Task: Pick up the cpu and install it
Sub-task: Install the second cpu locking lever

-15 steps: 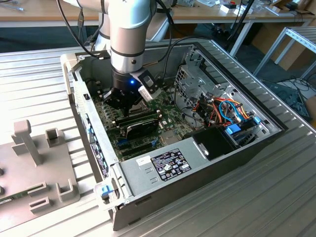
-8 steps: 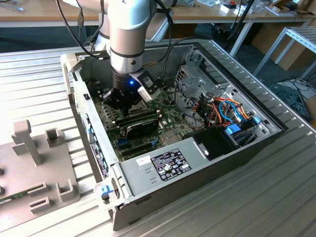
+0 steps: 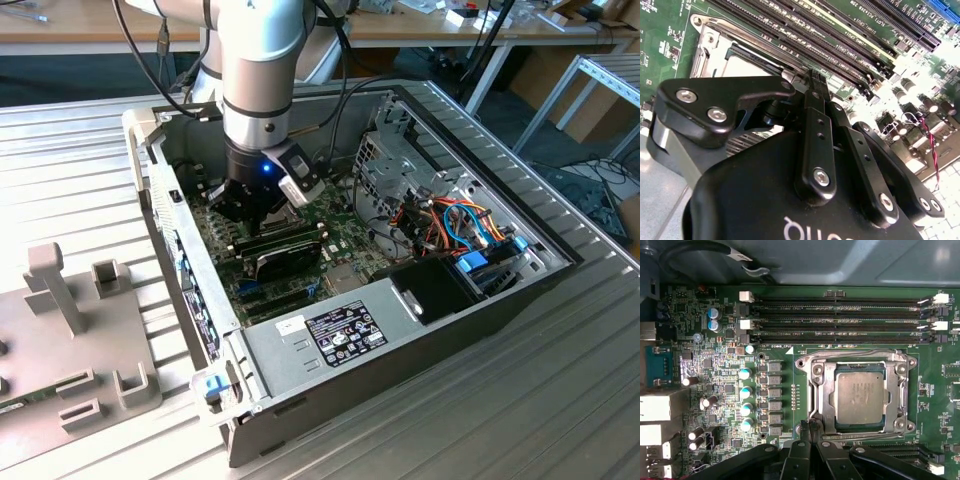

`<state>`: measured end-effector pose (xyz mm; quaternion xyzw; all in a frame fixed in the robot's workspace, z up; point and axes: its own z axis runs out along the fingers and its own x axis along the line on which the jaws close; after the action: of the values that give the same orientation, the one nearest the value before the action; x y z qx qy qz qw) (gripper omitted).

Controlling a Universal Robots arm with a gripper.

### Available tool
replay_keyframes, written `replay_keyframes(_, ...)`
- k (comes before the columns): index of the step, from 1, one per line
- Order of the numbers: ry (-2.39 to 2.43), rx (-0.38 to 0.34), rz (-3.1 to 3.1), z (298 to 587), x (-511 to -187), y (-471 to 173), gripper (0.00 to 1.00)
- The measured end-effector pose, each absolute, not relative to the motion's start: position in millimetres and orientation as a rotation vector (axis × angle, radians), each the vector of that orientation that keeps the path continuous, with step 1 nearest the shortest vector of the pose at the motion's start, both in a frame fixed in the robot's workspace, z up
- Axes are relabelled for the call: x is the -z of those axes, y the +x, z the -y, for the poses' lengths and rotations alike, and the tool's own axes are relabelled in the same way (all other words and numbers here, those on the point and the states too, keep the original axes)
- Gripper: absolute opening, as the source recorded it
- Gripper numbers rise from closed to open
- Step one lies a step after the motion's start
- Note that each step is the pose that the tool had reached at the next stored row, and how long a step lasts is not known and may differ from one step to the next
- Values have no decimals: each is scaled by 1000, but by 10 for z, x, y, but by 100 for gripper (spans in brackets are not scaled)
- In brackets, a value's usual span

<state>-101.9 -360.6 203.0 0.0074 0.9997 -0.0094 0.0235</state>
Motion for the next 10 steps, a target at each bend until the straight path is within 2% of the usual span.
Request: replay_keyframes(10, 23, 29, -3094, 3631, -2030, -1019, 11)
